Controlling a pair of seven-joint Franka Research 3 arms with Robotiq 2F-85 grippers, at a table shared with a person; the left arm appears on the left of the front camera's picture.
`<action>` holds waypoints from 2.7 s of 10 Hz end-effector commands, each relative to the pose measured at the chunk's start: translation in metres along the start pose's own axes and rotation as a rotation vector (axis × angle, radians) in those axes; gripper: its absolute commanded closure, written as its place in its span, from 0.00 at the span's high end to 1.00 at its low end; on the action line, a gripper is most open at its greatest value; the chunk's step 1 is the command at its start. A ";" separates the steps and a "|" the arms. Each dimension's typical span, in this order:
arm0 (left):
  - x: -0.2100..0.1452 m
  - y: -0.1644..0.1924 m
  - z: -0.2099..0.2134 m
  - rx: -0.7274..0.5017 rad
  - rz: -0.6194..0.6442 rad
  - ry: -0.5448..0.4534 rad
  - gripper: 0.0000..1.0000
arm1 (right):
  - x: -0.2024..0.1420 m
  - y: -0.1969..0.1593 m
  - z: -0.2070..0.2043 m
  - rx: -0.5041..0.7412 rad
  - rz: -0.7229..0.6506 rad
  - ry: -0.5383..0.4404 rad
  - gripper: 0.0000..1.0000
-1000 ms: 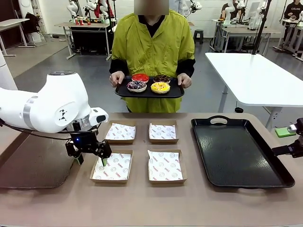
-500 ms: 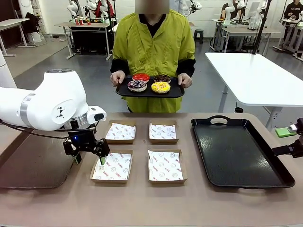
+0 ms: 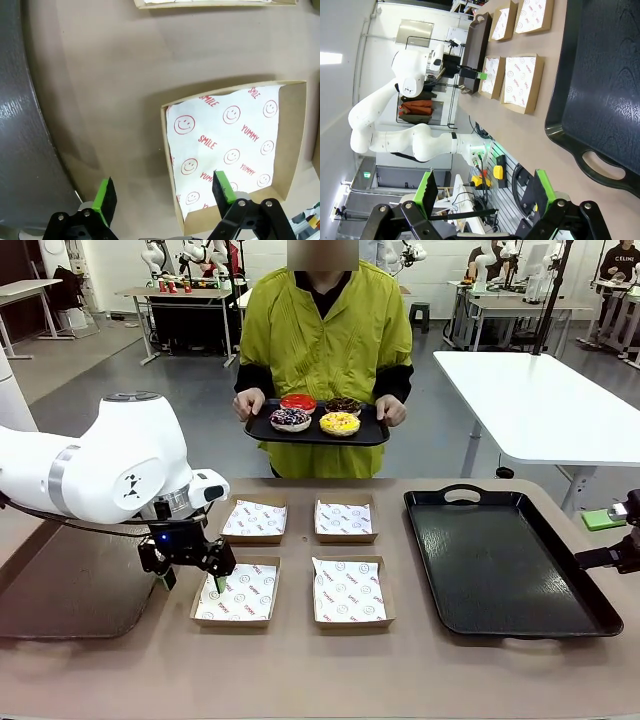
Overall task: Individually package the donuts and arrange them on the tray.
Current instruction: Pick up one Paper togo box.
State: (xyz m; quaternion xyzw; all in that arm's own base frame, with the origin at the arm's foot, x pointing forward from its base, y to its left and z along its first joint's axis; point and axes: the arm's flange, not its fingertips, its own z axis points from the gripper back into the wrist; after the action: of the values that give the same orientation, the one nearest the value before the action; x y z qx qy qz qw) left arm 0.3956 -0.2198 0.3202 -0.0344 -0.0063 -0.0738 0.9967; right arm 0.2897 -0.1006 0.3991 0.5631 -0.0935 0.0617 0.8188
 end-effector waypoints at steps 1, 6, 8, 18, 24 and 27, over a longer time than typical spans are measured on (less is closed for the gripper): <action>0.006 -0.009 -0.006 0.041 0.017 -0.050 0.42 | 0.003 -0.002 0.000 0.023 0.019 -0.013 1.00; 0.008 -0.010 -0.003 0.048 0.054 -0.052 0.16 | 0.003 -0.002 0.000 0.023 0.019 -0.013 1.00; 0.014 -0.011 -0.001 0.051 0.059 -0.044 0.00 | 0.003 -0.002 0.000 0.023 0.019 -0.013 1.00; 0.039 -0.018 0.138 0.053 0.121 -0.081 0.00 | 0.003 -0.002 0.000 0.023 0.019 -0.013 1.00; 0.138 -0.002 0.181 0.009 0.130 -0.058 0.00 | 0.003 -0.002 0.000 0.023 0.019 -0.013 1.00; 0.137 0.002 0.172 -0.009 0.144 -0.071 0.00 | 0.003 -0.002 0.000 0.023 0.019 -0.013 1.00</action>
State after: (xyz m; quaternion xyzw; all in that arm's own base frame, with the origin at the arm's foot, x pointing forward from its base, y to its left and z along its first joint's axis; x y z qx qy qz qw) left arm 0.5398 -0.2260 0.4909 -0.0456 -0.0356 -0.0060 0.9983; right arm 0.2897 -0.1006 0.3990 0.5628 -0.0941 0.0630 0.8188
